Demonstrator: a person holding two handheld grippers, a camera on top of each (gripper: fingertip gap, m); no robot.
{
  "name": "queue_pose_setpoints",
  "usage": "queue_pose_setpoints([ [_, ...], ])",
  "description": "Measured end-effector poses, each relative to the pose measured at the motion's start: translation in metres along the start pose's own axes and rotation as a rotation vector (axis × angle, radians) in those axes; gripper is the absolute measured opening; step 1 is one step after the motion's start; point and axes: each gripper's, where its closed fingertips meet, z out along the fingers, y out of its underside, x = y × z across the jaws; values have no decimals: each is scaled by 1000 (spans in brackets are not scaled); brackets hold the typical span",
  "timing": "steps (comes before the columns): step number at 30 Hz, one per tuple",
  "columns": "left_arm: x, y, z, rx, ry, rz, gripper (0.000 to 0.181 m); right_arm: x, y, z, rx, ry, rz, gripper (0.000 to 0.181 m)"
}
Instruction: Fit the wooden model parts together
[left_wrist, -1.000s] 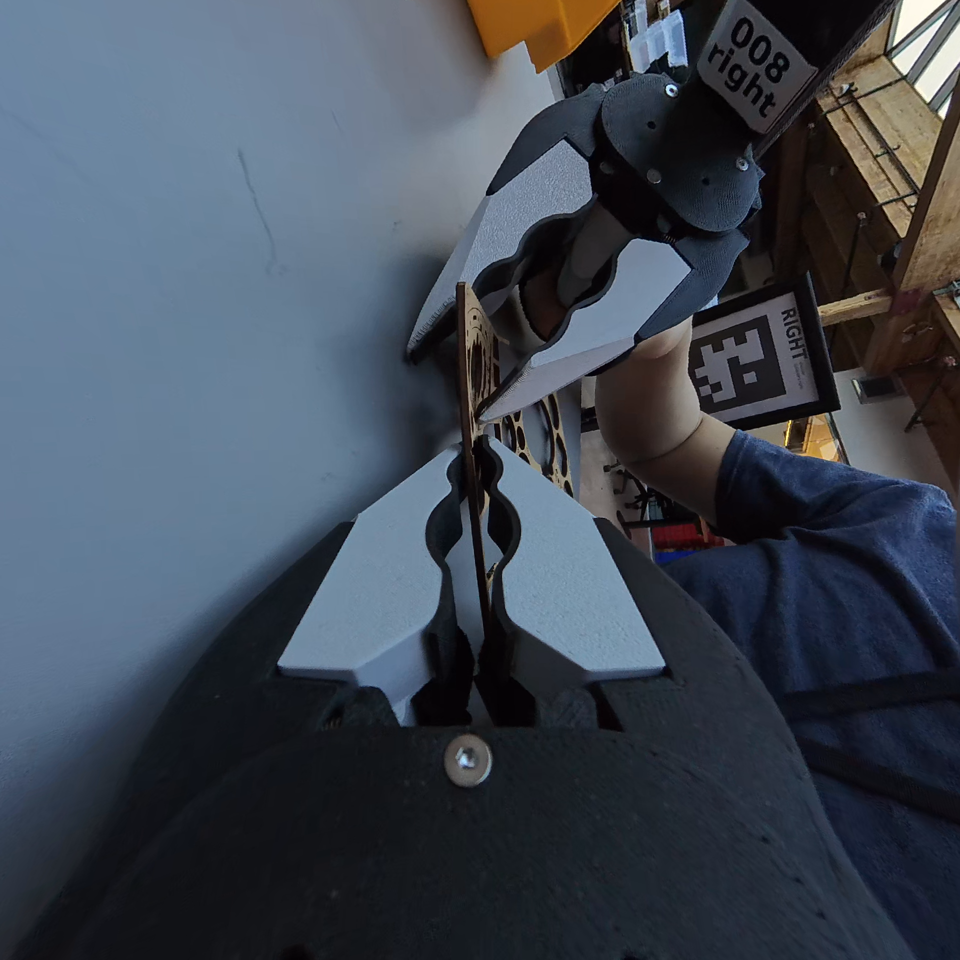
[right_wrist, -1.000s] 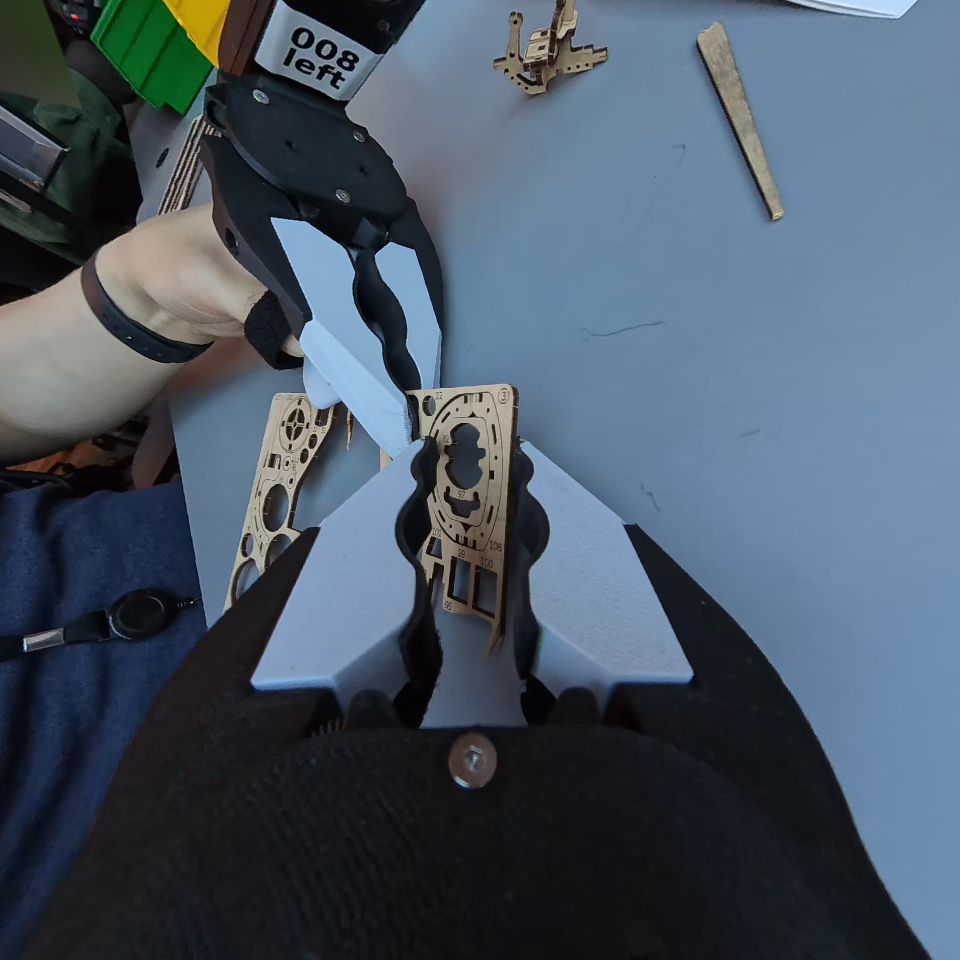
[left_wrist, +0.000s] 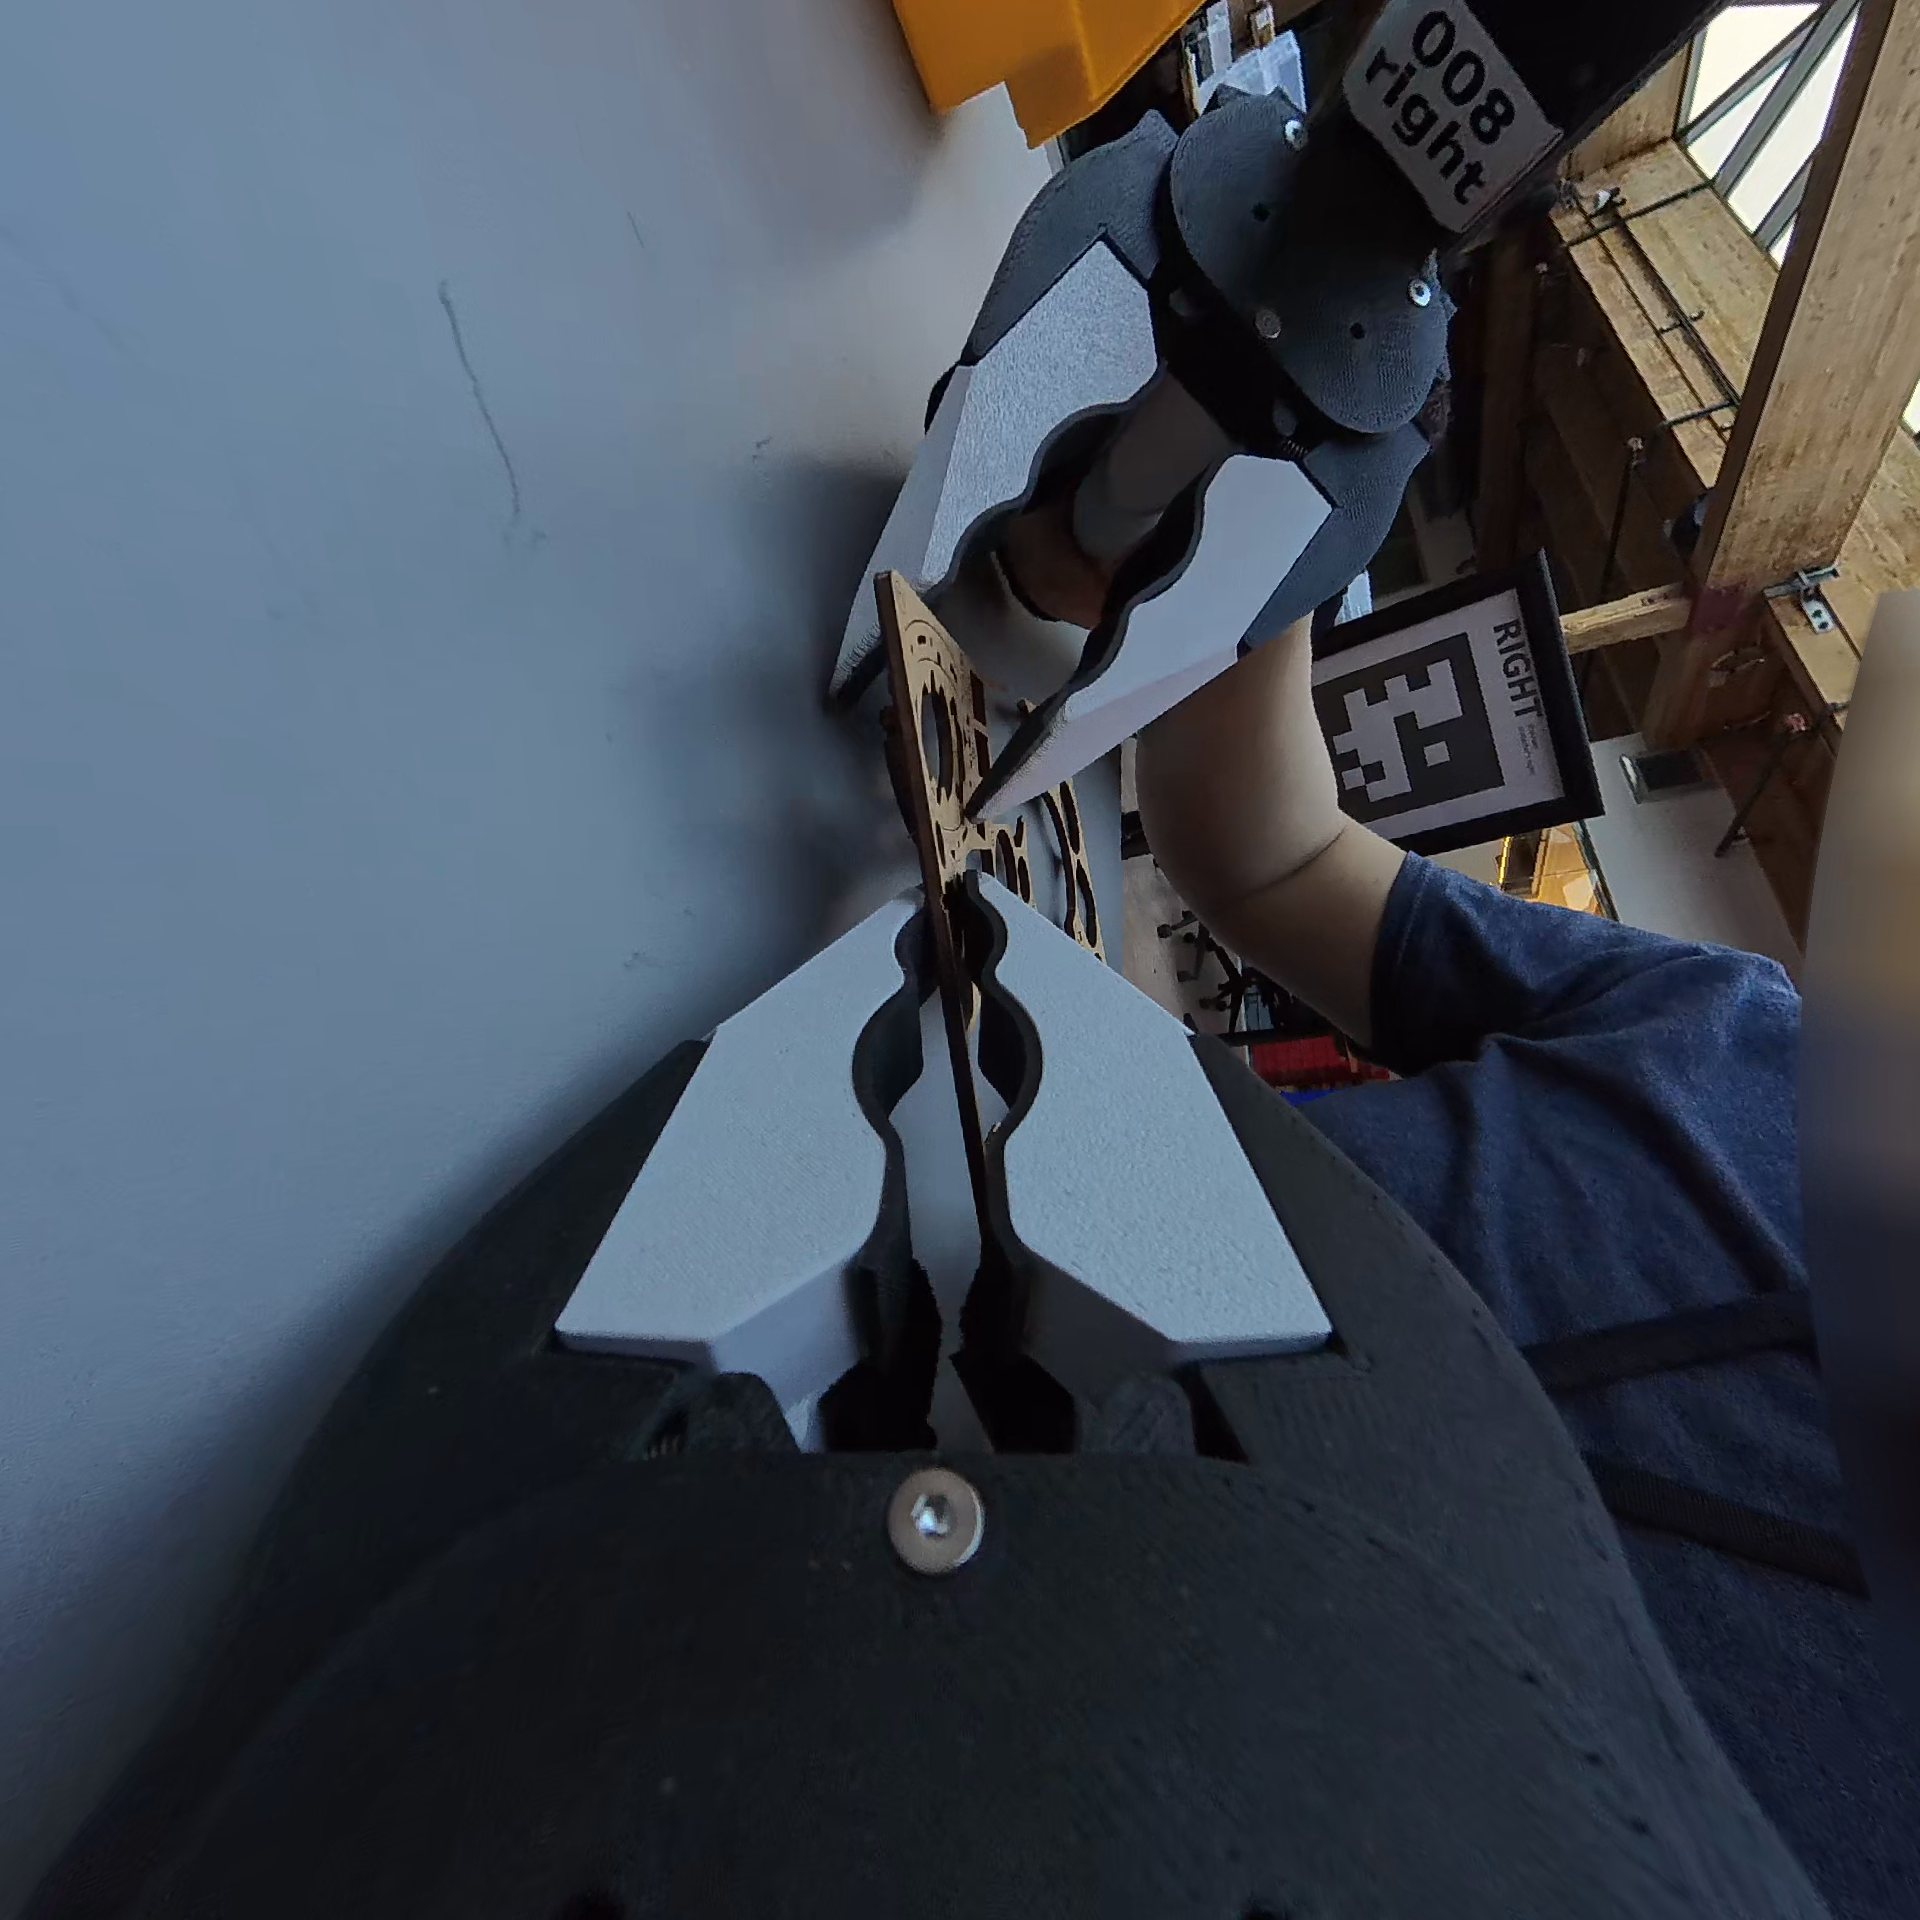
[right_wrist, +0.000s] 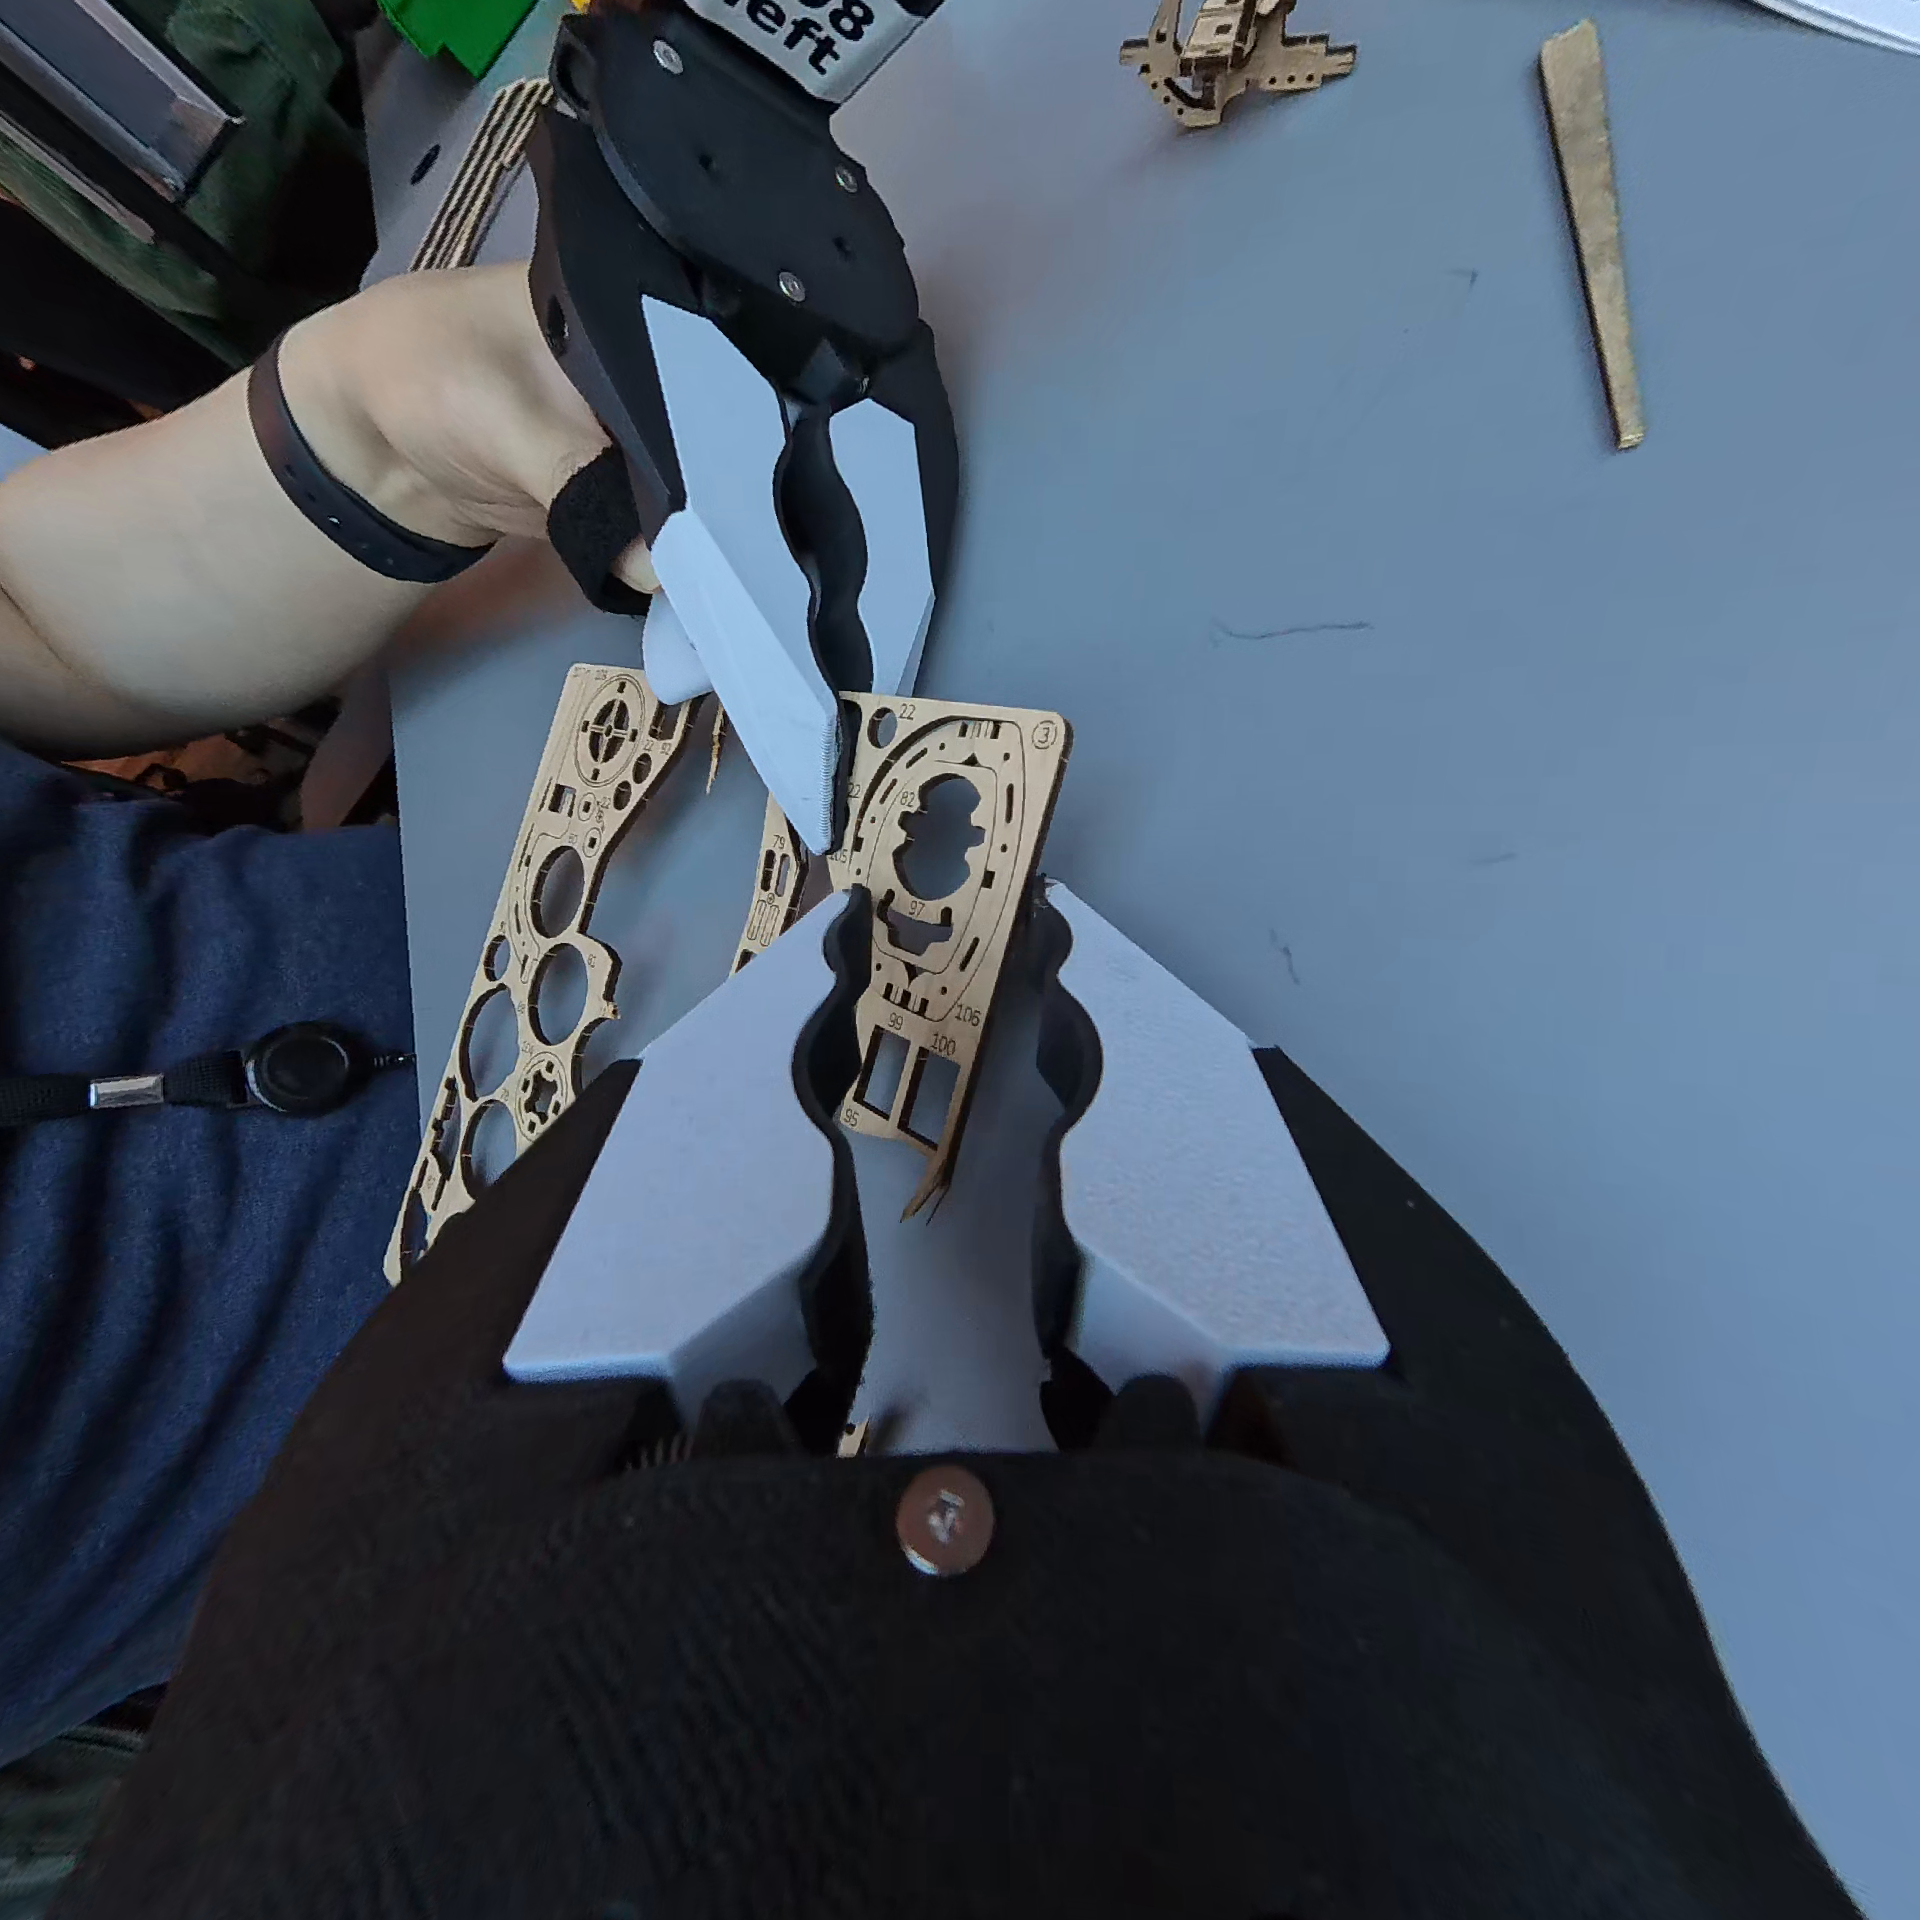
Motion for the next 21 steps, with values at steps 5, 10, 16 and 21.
queue_pose_setpoints([
  [5, 0, 0, 0, -1, 2, -2, 1, -1, 0, 0, 1, -18, 8, 30],
  [10, 0, 0, 0, -1, 4, -4, 1, -2, -2, 1, 2, -36, 29, 31],
  [16, 0, 0, 0, -1, 4, -4, 1, -1, -3, 5, -22, -14, 18, 32],
  [21, 0, 0, 0, 3, 0, 5, 2, -1, -3, 6, -21, -4, 6, 32],
])
